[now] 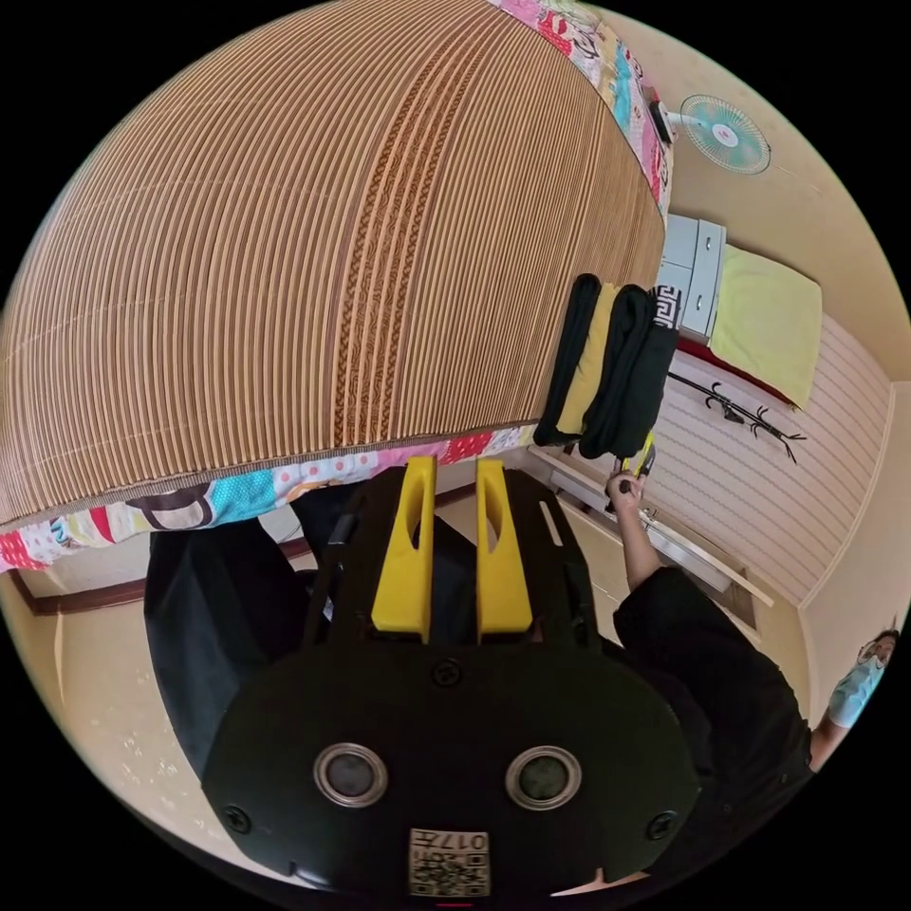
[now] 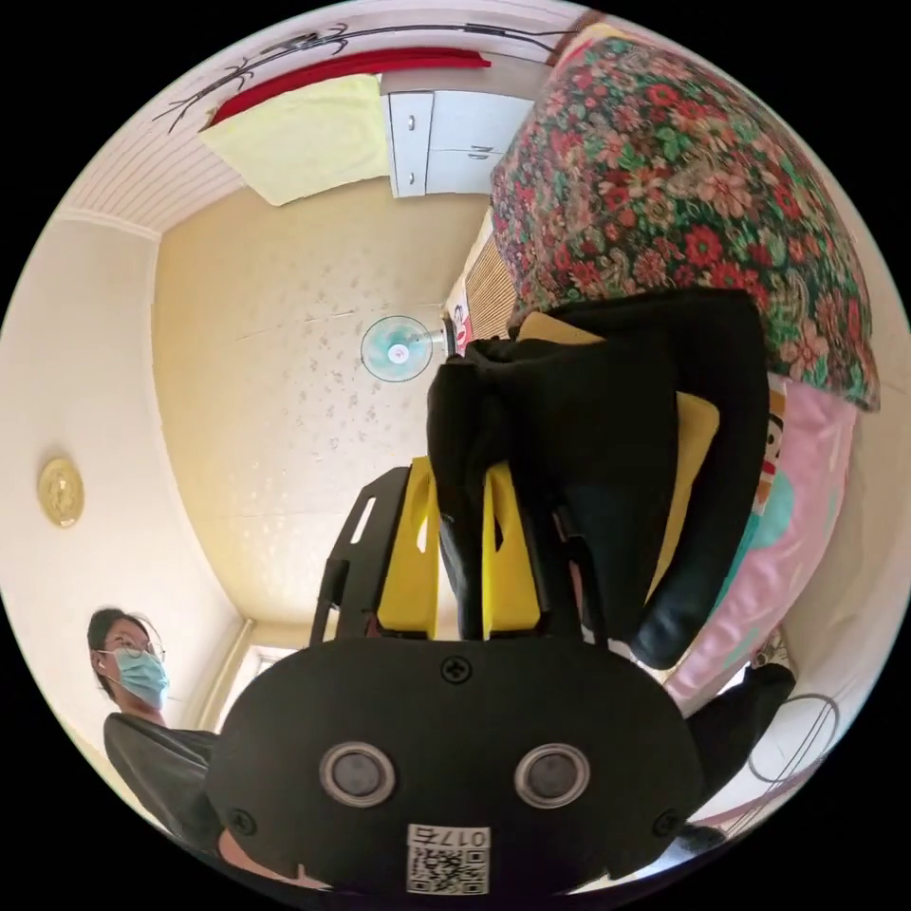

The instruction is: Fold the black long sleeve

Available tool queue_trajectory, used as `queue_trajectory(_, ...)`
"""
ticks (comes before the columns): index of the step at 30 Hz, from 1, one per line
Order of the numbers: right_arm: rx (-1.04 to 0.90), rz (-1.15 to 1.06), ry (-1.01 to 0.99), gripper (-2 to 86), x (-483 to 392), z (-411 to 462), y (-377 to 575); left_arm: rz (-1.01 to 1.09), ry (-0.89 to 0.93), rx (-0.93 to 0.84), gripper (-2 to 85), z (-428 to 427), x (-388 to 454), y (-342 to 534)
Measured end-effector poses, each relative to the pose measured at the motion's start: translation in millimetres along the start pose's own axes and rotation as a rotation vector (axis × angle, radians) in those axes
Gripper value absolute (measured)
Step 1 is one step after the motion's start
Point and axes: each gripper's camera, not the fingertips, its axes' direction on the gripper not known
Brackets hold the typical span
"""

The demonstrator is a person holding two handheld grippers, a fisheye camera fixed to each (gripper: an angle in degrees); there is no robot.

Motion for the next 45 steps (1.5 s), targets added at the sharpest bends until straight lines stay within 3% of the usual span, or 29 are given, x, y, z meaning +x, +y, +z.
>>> queue_trajectory(4,-0.048,-0.300,0.091,5.0,-42,41,19,-0.008,-0.005,0.021,6.9,9,15,0)
queue_trajectory(8,0.007,-0.124,0.224,5.4,38,56,31,-0.030,0.006,0.048,6.8,20,30,3)
queue_trajectory(15,0.062,-0.074,0.120,10.1,127,102,85,-0.075,0.020,0.117,6.8,33,52,18)
queue_trajectory(18,0.151,-0.088,0.253,6.6,139,128,132,-0.106,-0.002,0.158,6.6,34,58,26)
queue_trajectory(21,0.277,-0.272,0.599,2.5,104,184,182,-0.130,-0.070,0.214,5.0,30,67,39)
queue_trajectory(23,0.182,-0.464,0.810,1.5,96,274,190,-0.143,-0.116,0.226,3.9,28,72,43)
queue_trajectory(26,0.021,-0.670,0.872,0.8,125,386,182,-0.185,-0.255,0.260,2.1,21,82,48)
queue_trajectory(31,-0.294,-0.580,1.207,0.4,257,522,145,-0.223,-0.335,0.332,0.0,9,103,53)
queue_trajectory(36,-0.220,-0.444,1.166,0.2,319,537,149,-0.261,-0.284,0.435,-0.2,-11,108,63)
queue_trajectory(40,-0.025,-0.568,0.984,0.3,343,525,211,-0.330,-0.302,0.543,0.5,-40,93,79)
queue_trajectory(45,-0.042,-0.479,0.963,0.5,419,543,261,-0.356,-0.512,0.580,7.5,-106,66,83)
